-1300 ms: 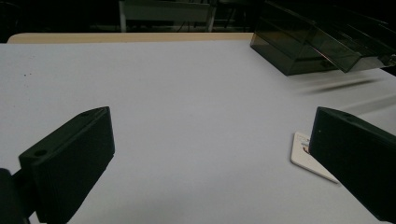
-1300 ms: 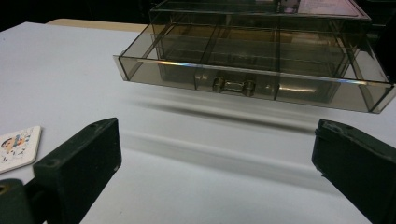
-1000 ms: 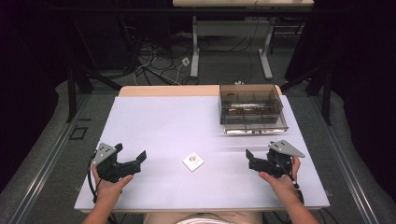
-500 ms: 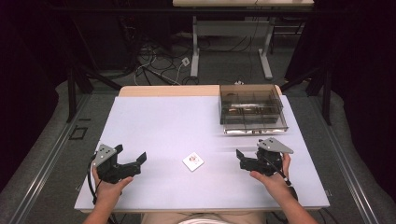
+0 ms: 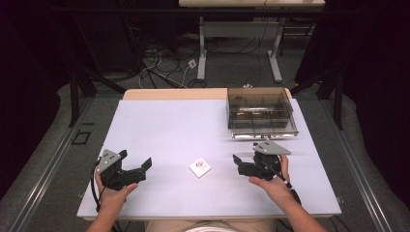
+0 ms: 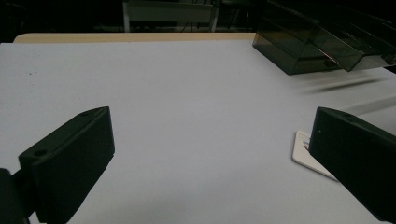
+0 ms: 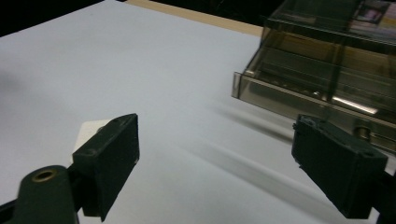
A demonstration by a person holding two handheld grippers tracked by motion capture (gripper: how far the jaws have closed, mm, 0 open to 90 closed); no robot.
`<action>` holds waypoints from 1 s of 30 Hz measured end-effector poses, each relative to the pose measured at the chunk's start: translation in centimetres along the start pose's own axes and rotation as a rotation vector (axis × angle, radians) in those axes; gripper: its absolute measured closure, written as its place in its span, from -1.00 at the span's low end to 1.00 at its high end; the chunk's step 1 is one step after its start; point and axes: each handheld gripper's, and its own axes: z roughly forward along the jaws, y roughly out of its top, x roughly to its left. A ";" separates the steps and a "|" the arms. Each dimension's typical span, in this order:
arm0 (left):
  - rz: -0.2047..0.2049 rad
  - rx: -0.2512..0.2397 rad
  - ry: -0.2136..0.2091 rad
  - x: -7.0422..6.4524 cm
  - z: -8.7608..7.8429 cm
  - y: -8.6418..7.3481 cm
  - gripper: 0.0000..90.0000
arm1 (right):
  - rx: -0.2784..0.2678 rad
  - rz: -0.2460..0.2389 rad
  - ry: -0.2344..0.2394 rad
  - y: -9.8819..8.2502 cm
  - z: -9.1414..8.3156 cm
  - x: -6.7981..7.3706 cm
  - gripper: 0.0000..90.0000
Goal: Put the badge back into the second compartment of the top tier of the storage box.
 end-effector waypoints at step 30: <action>0.010 0.011 0.005 0.1 0.1 0.0 -0.98 | 0.051 -0.055 0.108 1.6 3.0 3.2 -0.66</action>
